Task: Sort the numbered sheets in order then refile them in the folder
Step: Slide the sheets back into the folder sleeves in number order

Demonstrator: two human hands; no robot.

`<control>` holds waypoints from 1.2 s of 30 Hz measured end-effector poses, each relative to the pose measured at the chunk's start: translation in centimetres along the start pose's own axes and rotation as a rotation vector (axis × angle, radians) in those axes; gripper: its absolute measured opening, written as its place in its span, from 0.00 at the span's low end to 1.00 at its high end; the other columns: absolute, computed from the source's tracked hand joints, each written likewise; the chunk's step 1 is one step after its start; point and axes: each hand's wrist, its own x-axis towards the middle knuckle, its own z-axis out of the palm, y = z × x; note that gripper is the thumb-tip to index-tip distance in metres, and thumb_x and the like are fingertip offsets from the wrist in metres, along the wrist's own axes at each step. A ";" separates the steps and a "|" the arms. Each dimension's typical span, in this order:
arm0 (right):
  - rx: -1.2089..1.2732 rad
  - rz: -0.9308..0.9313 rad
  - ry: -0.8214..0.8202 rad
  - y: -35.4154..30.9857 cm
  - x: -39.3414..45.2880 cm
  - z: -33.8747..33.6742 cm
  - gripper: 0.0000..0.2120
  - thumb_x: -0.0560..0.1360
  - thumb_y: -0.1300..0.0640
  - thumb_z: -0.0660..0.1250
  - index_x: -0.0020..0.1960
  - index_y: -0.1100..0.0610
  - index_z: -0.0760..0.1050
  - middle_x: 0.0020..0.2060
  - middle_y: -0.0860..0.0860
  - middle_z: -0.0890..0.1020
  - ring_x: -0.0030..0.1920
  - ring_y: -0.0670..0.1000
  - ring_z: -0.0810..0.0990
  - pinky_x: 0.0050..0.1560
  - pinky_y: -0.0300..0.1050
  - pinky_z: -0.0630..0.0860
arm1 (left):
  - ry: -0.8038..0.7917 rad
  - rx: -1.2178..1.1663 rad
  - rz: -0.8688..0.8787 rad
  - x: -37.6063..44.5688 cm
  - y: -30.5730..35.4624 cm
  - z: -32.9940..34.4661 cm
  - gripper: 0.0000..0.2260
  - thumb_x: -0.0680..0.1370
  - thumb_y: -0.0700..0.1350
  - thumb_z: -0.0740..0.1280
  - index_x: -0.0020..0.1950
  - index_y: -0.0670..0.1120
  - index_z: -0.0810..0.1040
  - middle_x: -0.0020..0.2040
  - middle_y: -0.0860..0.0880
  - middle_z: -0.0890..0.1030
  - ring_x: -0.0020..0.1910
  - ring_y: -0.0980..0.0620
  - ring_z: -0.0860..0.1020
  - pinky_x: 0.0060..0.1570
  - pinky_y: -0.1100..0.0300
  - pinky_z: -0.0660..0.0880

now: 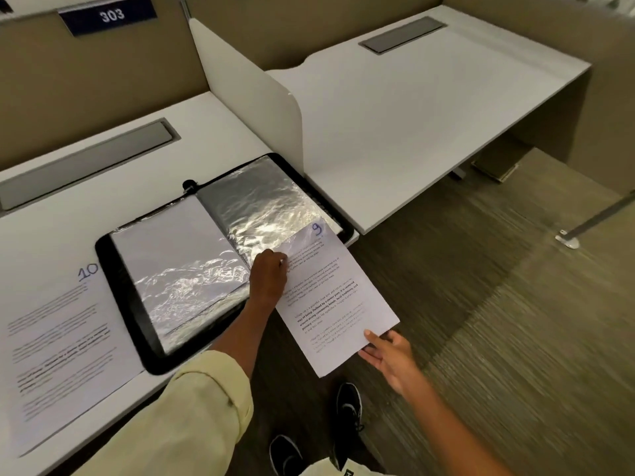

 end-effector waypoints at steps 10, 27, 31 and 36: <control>-0.191 -0.258 0.218 0.0 -2.4 3.6 0.04 0.80 0.62 0.65 0.54 0.56 0.76 0.48 0.53 0.84 0.44 0.53 0.84 0.41 0.45 0.82 | -0.066 0.038 0.063 -0.4 -0.1 -1.0 0.14 0.80 0.38 0.62 0.64 0.44 0.79 0.55 0.43 0.79 0.56 0.44 0.76 0.53 0.50 0.73; -0.018 -0.156 0.197 0.3 -1.1 3.1 0.06 0.79 0.65 0.67 0.53 0.56 0.76 0.49 0.53 0.84 0.51 0.53 0.83 0.49 0.53 0.82 | -0.105 0.176 0.132 1.5 1.3 -0.6 0.09 0.81 0.43 0.59 0.53 0.44 0.78 0.48 0.45 0.76 0.46 0.44 0.77 0.44 0.51 0.74; -0.011 -0.183 0.164 -0.1 -0.7 2.3 0.06 0.79 0.67 0.66 0.53 0.59 0.78 0.48 0.54 0.86 0.49 0.56 0.84 0.59 0.62 0.78 | -0.089 0.172 0.133 2.5 1.8 -0.2 0.09 0.81 0.44 0.61 0.53 0.45 0.80 0.48 0.46 0.76 0.47 0.45 0.76 0.43 0.52 0.74; 0.060 -0.220 0.060 -0.7 -0.5 1.3 0.08 0.77 0.69 0.67 0.55 0.61 0.79 0.50 0.56 0.86 0.50 0.55 0.85 0.49 0.52 0.81 | -0.060 0.123 0.126 3.3 2.6 0.4 0.06 0.79 0.42 0.64 0.50 0.43 0.80 0.46 0.46 0.77 0.45 0.46 0.76 0.41 0.52 0.75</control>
